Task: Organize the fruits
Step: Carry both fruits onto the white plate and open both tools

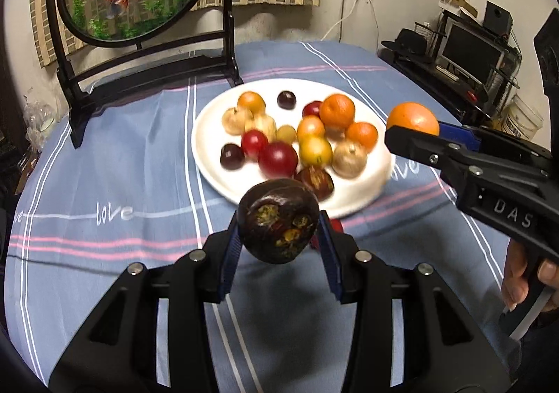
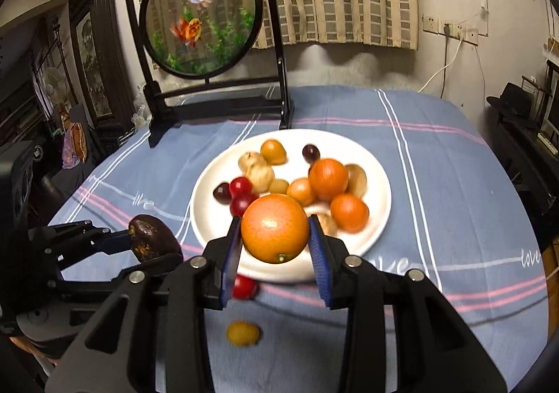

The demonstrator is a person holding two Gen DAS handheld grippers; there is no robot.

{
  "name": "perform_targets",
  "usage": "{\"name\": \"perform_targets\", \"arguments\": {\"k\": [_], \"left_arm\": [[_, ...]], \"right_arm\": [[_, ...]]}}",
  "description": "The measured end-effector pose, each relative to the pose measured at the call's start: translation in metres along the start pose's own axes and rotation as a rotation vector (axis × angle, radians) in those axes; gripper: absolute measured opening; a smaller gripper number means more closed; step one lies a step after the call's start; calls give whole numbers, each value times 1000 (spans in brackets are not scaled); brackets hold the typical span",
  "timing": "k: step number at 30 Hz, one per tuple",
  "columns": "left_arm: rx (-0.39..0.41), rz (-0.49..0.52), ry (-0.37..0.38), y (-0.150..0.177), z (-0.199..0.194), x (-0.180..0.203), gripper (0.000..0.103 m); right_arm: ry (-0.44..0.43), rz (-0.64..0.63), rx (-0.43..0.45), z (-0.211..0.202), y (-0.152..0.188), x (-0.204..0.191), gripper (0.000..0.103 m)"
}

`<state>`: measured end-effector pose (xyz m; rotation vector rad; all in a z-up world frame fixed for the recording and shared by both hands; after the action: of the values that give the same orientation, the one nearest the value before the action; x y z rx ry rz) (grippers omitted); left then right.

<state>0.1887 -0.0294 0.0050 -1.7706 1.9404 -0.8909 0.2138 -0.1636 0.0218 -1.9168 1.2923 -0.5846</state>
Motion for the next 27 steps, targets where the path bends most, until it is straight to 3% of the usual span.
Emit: {"name": "perform_targets", "arguments": {"k": [18, 22, 27], "left_arm": [[-55, -39, -19, -34, 66, -17, 43], [-27, -25, -44, -37, 68, -17, 52], [-23, -50, -37, -41, 67, -19, 54]], "right_arm": [[21, -7, -68, 100, -45, 5, 38], [51, 14, -93, 116, -46, 10, 38], [42, 41, -82, 116, -48, 15, 42]]}}
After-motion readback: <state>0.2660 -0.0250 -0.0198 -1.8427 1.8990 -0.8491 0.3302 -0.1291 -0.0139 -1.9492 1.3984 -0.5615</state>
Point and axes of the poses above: each gripper's, at about its wrist camera, not at the fingertips, and z roughly the way its jaws point, x to its right, y to its underside, the point moved 3 cm from there along z, roughly the way its jaws point, and after that the axes turned 8 degrees about -z, right-handed, at the moved point
